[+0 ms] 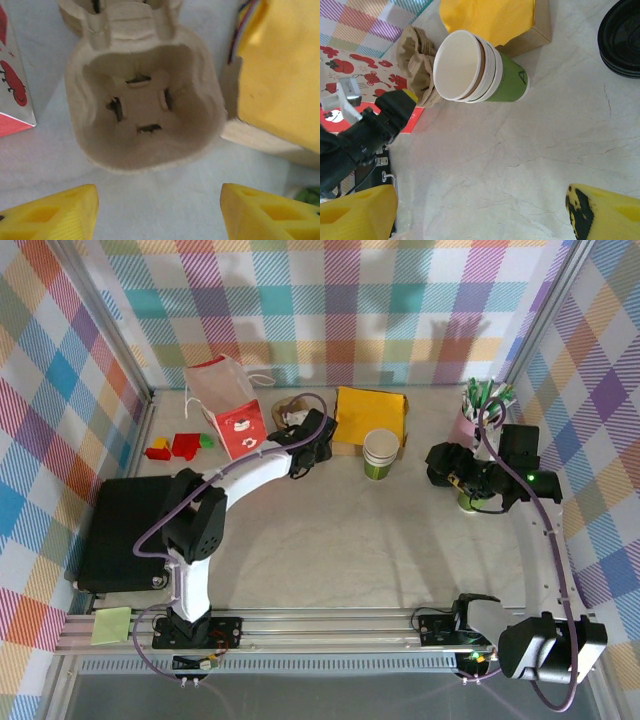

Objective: Pack the takeout coffee

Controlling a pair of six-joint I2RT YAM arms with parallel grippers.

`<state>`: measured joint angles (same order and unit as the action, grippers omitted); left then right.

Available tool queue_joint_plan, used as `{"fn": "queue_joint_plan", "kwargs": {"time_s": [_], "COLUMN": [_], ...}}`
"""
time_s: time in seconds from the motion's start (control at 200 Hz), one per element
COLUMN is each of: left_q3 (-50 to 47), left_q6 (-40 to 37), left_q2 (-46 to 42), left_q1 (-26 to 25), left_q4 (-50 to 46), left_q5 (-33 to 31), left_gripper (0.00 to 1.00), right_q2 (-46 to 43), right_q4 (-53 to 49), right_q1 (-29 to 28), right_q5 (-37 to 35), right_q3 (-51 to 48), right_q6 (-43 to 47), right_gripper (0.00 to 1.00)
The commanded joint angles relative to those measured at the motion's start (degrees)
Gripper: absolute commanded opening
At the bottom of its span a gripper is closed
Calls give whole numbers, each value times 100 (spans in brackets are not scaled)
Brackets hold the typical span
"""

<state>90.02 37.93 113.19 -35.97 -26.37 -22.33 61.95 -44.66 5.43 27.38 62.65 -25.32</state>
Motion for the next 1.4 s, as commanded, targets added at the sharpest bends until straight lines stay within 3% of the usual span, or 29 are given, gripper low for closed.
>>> {"fn": "queue_joint_plan", "kwargs": {"time_s": [0.0, 0.57, 0.93, 1.395], "left_q3": [341, 967, 999, 1018], "left_q6": [337, 300, 129, -15], "left_q2": [260, 1025, 1014, 851], "left_q1": [223, 536, 538, 529], "left_q4": [-311, -492, -465, -441], "left_q5": [-454, -414, -316, -290], "left_gripper": [62, 50, 31, 28], "right_q2": [-127, -25, -17, -52], "right_q4": [196, 232, 272, 308], "right_q1": [-31, -51, -66, -71], "right_q5": [175, 158, 166, 172], "right_q3": [-7, 42, -1, -14], "right_q6": [-30, 30, 37, 11], "right_gripper": [87, 87, 87, 87]}}
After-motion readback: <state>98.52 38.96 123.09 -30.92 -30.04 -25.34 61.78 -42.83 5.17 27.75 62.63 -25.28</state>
